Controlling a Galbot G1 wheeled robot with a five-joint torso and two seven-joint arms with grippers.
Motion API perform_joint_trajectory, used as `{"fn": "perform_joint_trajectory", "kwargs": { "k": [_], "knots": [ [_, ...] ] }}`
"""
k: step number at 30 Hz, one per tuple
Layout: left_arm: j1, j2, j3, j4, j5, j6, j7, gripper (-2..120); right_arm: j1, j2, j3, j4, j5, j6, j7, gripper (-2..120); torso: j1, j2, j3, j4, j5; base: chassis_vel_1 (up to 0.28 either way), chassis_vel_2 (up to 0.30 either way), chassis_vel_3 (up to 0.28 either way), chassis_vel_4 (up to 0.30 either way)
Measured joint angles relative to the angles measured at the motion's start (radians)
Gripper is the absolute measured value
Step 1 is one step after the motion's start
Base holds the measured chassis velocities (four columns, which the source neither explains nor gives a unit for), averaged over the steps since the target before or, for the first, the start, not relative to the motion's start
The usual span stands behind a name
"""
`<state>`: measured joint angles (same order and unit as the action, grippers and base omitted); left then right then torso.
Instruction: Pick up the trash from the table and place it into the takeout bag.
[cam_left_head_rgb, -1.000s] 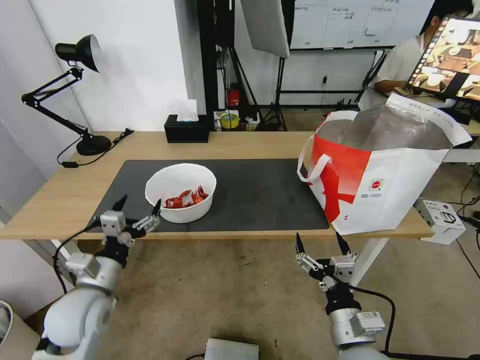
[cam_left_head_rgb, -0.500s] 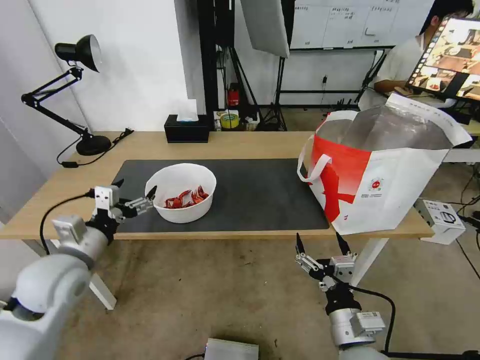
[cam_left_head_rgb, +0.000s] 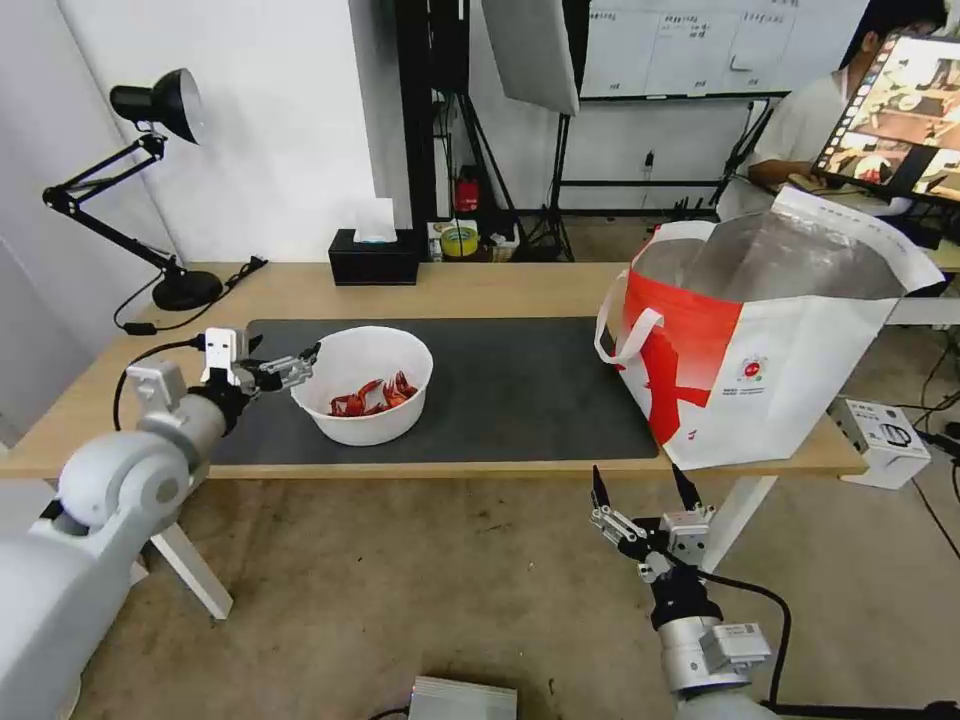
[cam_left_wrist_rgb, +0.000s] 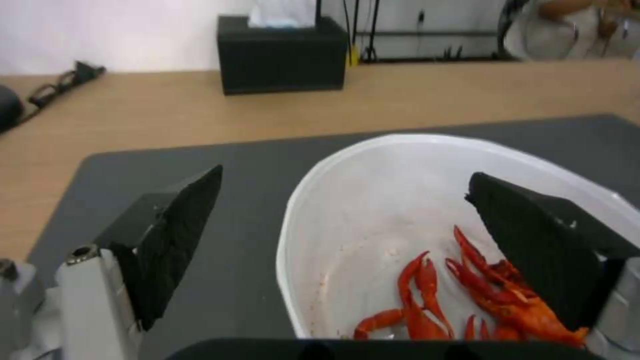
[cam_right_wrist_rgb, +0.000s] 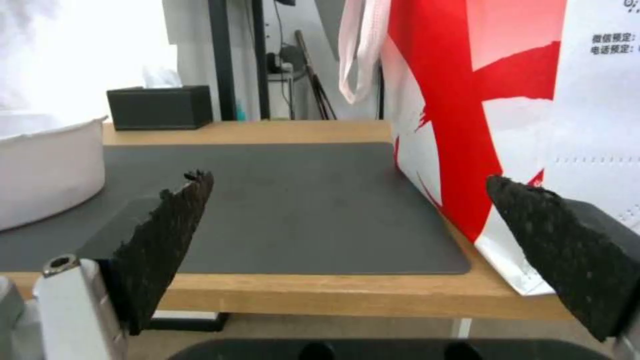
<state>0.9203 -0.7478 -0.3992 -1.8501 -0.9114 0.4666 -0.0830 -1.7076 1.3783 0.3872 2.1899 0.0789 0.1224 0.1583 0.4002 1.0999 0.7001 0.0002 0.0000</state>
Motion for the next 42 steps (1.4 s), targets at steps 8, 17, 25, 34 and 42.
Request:
{"fn": "perform_joint_trajectory", "kwargs": {
  "k": [8,17,25,34,42],
  "knots": [
    [-0.215,0.008,0.179,0.142,-0.041,0.107,-0.004,100,0.000,0.000,0.000,0.000,0.000,0.000,0.000,100,0.000,0.000,0.000,-0.0003,0.0001,0.000,0.000,0.000,0.000],
    [-0.341,-0.044,0.302,0.312,0.030,0.125,0.049,100,0.000,0.000,0.000,0.000,0.000,0.000,0.000,100,0.000,0.000,0.000,-0.0002,-0.0001,0.000,0.000,0.000,0.000],
    [-0.329,-0.057,0.297,0.333,0.058,0.111,0.079,100,0.000,0.000,0.000,0.000,0.000,0.000,0.000,100,0.000,0.000,0.000,-0.0002,0.0002,0.000,0.000,0.000,0.000],
    [-0.291,-0.055,0.272,0.317,0.077,0.094,0.110,79,0.000,0.000,0.000,0.000,0.000,0.000,0.000,100,0.000,0.000,0.000,-0.0002,0.0000,0.000,0.000,0.000,0.000],
    [-0.268,-0.051,0.264,0.295,0.086,0.082,0.115,51,0.000,0.000,0.000,0.000,0.000,0.000,0.000,100,0.000,0.000,0.000,-0.0001,0.0000,0.000,0.000,0.000,0.000]
  ]
}}
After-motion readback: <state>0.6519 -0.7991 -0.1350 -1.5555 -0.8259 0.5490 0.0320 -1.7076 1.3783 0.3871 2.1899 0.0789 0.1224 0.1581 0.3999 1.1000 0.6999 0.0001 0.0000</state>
